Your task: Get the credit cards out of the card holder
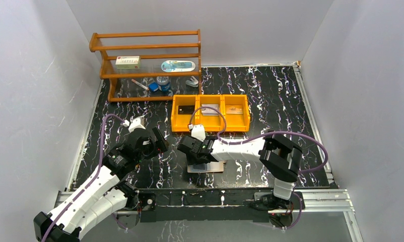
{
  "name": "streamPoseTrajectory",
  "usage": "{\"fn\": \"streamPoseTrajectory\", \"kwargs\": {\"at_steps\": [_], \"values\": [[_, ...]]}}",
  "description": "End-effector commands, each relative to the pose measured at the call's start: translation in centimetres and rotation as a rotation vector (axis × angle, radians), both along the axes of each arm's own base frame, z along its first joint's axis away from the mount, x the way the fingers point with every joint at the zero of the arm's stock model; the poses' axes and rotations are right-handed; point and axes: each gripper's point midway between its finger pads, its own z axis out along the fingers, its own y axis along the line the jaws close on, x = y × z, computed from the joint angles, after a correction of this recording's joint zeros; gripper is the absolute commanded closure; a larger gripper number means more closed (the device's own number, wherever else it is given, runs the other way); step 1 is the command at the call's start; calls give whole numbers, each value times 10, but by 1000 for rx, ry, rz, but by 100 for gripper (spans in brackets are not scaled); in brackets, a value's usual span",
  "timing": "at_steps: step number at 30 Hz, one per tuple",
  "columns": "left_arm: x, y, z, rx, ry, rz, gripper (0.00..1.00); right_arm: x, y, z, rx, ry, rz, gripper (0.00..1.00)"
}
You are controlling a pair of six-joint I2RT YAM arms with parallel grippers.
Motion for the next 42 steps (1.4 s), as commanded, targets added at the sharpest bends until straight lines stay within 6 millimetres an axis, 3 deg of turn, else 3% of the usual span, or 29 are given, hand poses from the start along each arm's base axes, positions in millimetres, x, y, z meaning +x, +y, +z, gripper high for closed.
{"fn": "streamPoseTrajectory", "kwargs": {"at_steps": [1,8,18,28,33,42], "values": [[-1,7,-3,25,2,23,12,1,-4,-1,-30,-9,-29,35],[-1,5,-3,25,11,13,12,-7,1,-2,63,18,-6,36],[0,-11,-7,-1,38,-55,11,-11,6,6,360,117,-16,36],[-5,-71,-10,-168,67,-342,14,-13,-5,4,537,202,-75,35],[-14,-97,-22,-240,154,-462,24,-14,-12,5,610,213,-102,35],[-16,-117,-40,-242,255,-529,56,-14,-20,5,675,218,-135,36]]}}
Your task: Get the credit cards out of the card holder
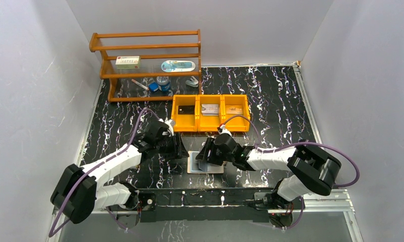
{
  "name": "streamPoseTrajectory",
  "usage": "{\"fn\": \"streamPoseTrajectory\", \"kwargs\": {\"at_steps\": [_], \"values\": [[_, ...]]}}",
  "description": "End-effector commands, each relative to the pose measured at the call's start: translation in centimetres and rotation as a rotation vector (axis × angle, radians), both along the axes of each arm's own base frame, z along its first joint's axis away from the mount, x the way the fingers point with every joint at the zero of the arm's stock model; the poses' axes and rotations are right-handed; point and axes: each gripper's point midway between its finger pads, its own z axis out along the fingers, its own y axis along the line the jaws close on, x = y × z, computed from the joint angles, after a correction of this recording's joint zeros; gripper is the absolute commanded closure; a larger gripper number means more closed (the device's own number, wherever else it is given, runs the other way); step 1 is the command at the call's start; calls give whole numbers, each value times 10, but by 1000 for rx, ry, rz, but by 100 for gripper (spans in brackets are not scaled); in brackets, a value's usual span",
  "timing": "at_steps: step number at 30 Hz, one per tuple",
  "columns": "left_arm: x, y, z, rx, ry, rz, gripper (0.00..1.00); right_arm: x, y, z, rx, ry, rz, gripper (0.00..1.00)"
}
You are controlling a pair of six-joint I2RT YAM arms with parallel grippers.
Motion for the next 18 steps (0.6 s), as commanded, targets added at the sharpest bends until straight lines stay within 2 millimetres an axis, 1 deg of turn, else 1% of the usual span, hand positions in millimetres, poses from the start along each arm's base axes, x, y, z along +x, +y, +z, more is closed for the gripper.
{"fn": "streamPoseTrajectory", "kwargs": {"at_steps": [1,3,10,12,18], "values": [[-1,-20,10,-47,-1,-83,59,-9,-6,-4,27,40,-3,37],[-3,-25,7,-35,9,-102,62,-9,-8,-5,42,46,-22,37],[-10,-53,-1,-32,31,-176,67,-6,-15,-5,83,58,-60,37],[-12,-59,-4,-35,36,-193,70,-6,-15,-5,87,62,-63,37],[-17,-64,-25,1,88,-202,75,-6,-18,-5,100,76,-76,37]]}}
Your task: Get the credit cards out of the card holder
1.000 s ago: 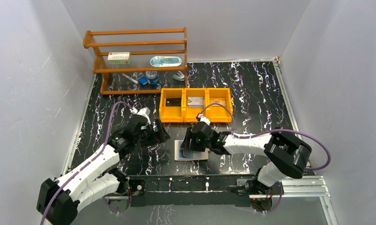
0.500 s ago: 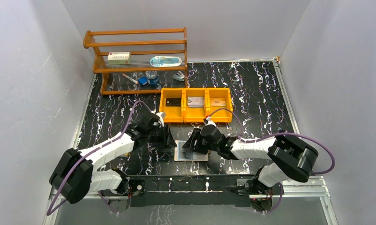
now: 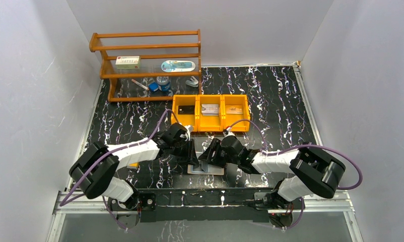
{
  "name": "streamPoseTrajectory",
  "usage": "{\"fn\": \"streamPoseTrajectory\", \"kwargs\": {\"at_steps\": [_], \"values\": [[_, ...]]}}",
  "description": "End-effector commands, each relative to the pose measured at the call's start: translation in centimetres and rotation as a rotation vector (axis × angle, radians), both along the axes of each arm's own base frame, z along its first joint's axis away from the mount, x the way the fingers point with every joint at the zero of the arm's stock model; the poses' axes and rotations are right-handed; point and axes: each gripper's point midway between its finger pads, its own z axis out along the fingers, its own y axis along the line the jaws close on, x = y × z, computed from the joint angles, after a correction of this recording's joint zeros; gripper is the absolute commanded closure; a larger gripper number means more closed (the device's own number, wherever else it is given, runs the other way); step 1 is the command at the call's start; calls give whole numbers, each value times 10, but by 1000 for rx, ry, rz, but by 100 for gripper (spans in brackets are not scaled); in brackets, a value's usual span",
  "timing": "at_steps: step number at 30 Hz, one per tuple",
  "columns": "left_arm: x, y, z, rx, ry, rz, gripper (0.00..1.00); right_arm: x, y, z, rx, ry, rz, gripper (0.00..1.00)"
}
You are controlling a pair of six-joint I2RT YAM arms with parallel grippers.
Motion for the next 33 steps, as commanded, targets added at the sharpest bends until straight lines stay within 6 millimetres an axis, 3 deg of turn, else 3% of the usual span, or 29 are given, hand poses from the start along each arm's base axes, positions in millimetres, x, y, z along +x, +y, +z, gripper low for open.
{"fn": "streamPoseTrajectory", "kwargs": {"at_steps": [1,10,18,26,33], "values": [[3,-14,2,-29,1,-11,76,-4,-7,-5,0,20,-11,37],[1,-15,-12,12,-3,-3,80,-2,-5,10,33,-6,7,33],[6,-36,7,-33,-62,-99,77,4,-11,35,-3,-62,3,24],[8,-51,6,-37,-61,-128,75,15,-57,47,-128,-116,-154,16],[2,-63,11,-59,-73,-200,68,21,-83,65,-118,-185,-258,25]]}}
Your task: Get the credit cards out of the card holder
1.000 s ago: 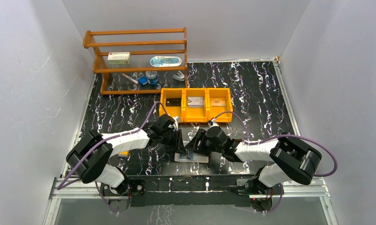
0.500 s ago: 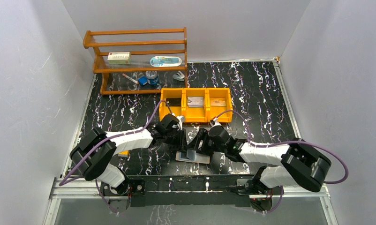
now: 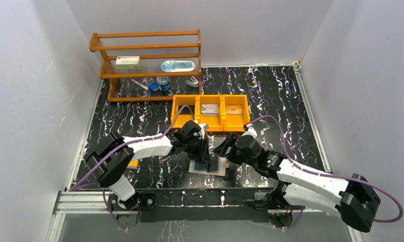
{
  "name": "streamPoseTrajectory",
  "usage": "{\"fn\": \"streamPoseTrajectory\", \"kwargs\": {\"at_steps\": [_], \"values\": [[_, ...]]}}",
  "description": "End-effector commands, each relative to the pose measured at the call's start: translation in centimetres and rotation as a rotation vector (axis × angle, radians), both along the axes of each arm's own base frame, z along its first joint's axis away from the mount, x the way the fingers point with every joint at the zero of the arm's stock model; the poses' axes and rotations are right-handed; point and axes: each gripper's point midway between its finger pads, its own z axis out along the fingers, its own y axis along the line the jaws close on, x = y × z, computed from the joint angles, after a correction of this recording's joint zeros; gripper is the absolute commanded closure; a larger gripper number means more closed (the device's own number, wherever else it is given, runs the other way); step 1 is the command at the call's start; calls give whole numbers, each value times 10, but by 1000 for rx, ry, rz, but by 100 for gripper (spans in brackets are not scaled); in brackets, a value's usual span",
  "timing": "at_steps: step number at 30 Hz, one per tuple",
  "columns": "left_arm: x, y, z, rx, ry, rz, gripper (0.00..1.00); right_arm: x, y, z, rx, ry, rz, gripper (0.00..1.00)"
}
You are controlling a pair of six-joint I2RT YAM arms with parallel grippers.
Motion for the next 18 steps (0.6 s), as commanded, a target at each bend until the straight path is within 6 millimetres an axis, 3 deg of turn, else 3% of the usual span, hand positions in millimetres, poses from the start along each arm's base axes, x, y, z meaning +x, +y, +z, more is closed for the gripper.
{"fn": "streamPoseTrajectory", "kwargs": {"at_steps": [1,8,13,18], "values": [[-3,-8,14,-28,-26,-65,67,13,-16,17,-8,-68,-90,27],[1,30,10,99,-90,50,58,8,3,16,10,-68,12,51],[-1,27,17,53,-85,66,56,3,19,-3,-22,-4,86,55],[0,15,28,-13,-90,53,51,4,18,-23,-115,48,92,55]]}}
